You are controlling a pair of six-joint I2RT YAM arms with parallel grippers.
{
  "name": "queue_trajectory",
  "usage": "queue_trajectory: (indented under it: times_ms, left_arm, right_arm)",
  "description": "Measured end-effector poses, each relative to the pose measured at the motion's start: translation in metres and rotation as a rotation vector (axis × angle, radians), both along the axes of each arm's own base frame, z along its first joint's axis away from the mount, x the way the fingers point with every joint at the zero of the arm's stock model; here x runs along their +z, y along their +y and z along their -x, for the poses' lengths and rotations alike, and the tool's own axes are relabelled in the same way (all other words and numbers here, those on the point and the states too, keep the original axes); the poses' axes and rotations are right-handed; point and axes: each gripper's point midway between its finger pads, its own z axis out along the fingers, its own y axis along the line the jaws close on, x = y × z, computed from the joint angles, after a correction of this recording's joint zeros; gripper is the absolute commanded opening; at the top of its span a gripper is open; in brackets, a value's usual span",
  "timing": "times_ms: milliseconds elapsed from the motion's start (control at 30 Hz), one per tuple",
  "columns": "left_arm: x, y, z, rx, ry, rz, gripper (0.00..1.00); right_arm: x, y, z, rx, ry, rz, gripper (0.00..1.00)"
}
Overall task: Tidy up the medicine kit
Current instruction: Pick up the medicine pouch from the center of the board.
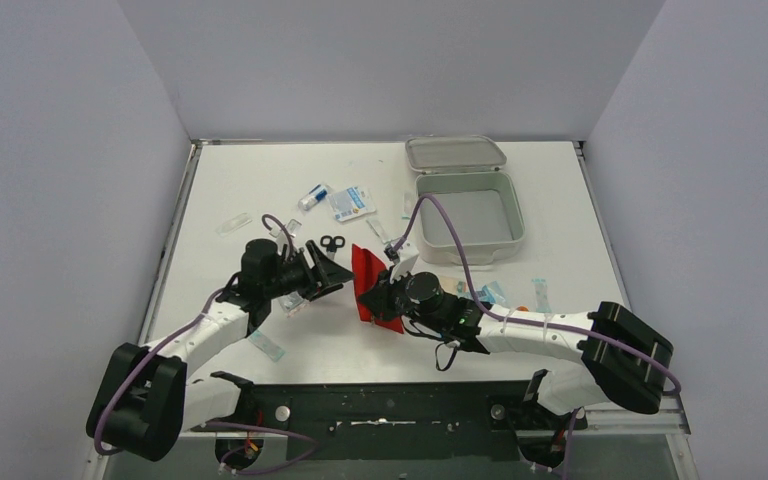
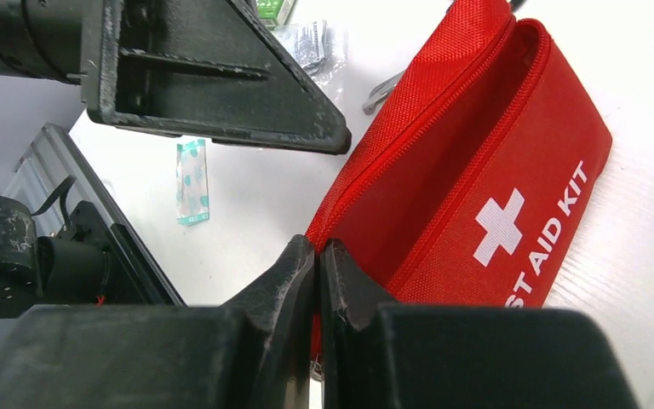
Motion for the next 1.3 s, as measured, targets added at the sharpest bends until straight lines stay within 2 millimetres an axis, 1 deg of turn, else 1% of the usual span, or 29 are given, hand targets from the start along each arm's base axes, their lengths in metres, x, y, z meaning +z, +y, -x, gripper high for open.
queue_trajectory:
  times_ms: [267,300,400,533,567,633,667,833,867,900,1033,1167,1233,1300]
  left_arm:
    - [-0.016,-0.020,0.007,-0.066,0.022,-0.012,0.47]
    - [-0.017,-0.022,0.008,-0.074,0.025,-0.014,0.44]
    - [-0.018,-0.030,0.010,-0.098,0.023,-0.020,0.38]
    - [-0.013,-0.037,0.009,-0.118,0.004,-0.025,0.37]
    - [-0.012,-0.038,0.009,-0.122,-0.003,-0.027,0.34]
    - [-0.009,-0.040,0.008,-0.128,-0.013,-0.029,0.22]
    - [-0.009,-0.041,0.009,-0.131,-0.017,-0.031,0.18]
    - [-0.009,-0.042,0.010,-0.141,-0.022,-0.038,0.07]
    - [-0.010,-0.042,0.010,-0.142,-0.024,-0.040,0.03]
    - [-0.010,-0.042,0.010,-0.143,-0.025,-0.040,0.00]
    - [-0.012,-0.042,0.011,-0.151,-0.022,-0.044,0.00]
    - [-0.013,-0.042,0.011,-0.156,-0.010,-0.058,0.00]
    - [-0.013,-0.042,0.010,-0.162,-0.010,-0.076,0.00]
    - [-0.012,-0.041,0.009,-0.167,-0.016,-0.099,0.00]
  right_arm:
    - [0.000,0.000,0.001,0.002,-0.003,-0.006,0.00]
    - [0.000,0.000,0.001,0.002,-0.003,-0.005,0.00]
    - [0.000,0.001,0.002,0.005,-0.003,-0.006,0.00]
    - [0.000,0.001,0.002,0.007,-0.003,-0.006,0.00]
    - [0.000,0.001,0.002,0.007,-0.003,-0.006,0.00]
    - [0.001,0.002,0.002,0.006,-0.006,-0.011,0.00]
    - [0.001,0.002,0.002,0.006,-0.007,-0.012,0.00]
    - [-0.001,0.002,0.002,0.006,-0.006,-0.010,0.00]
    - [-0.001,0.002,0.002,0.006,-0.005,-0.009,0.01]
    - [-0.001,0.001,0.002,0.006,-0.005,-0.009,0.04]
    - [-0.005,0.000,0.003,0.006,-0.001,-0.002,0.25]
    - [-0.008,-0.004,0.005,0.003,0.014,0.017,0.42]
    - [-0.006,-0.010,0.008,-0.002,0.021,0.030,0.48]
    - [0.001,-0.017,0.010,-0.011,0.023,0.035,0.53]
